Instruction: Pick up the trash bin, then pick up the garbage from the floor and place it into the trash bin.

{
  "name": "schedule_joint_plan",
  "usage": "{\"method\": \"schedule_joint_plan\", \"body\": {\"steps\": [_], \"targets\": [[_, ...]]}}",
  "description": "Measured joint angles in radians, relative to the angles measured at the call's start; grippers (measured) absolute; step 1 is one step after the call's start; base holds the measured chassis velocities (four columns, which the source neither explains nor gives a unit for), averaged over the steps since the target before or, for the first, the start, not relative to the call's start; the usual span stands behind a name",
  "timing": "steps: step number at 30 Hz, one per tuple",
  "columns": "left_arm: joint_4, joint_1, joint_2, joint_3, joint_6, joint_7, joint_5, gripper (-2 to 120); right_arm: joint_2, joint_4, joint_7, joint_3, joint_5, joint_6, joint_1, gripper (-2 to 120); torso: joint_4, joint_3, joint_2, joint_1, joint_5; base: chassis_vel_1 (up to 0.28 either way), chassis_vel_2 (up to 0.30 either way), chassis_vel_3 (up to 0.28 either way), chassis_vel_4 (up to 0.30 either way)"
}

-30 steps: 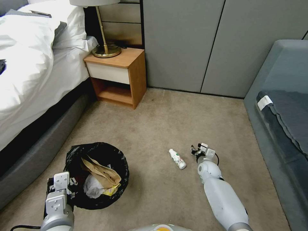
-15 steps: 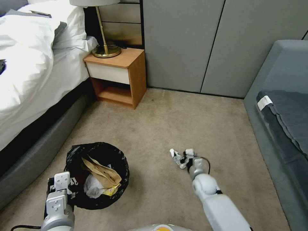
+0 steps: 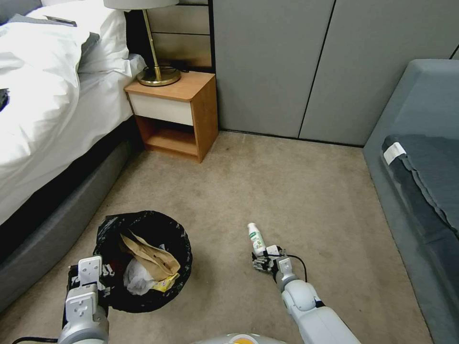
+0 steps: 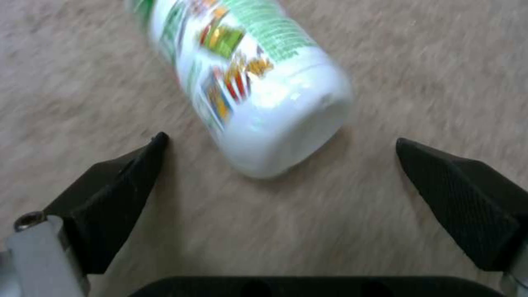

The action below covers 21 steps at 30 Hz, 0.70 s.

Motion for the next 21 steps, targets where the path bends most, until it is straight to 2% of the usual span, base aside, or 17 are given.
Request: {"method": "schedule_joint_plan", "body": {"steps": [5, 6, 9, 21], "targets": [[-0.005, 0.005, 0.0, 0.001, -0.003, 0.0, 0.004, 1, -0.022, -0.02, -0.016, 0.004, 0.0, 0.007, 0.027, 100, 0.0001, 0.0, 0.0, 0.0, 0.0005, 0.0, 0.0, 0.0, 0.0], [-0.005, 0.005, 0.0, 0.001, -0.003, -0.001, 0.005, 1, -0.027, -0.019, -0.017, 0.007, 0.0, 0.007, 0.031, 100, -0.0001, 0.0, 0.0, 0.0, -0.0006, 0.0, 0.0, 0.0, 0.0], [-0.005, 0.004, 0.0, 0.006, -0.005, -0.001, 0.01, 1, -0.036, -0.001, -0.019, 0.01, 0.006, 0.002, 0.035, 100, -0.0007, 0.0, 0.0, 0.0, -0.0008, 0.0, 0.0, 0.0, 0.0], [-0.005, 0.009, 0.0, 0.005, -0.012, 0.0, 0.014, 1, -0.044, 0.074, -0.028, -0.02, -0.024, 0.0, 0.008, 99, -0.0004, 0.0, 0.0, 0.0, -0.0004, 0.0, 0.0, 0.0, 0.0]]}}
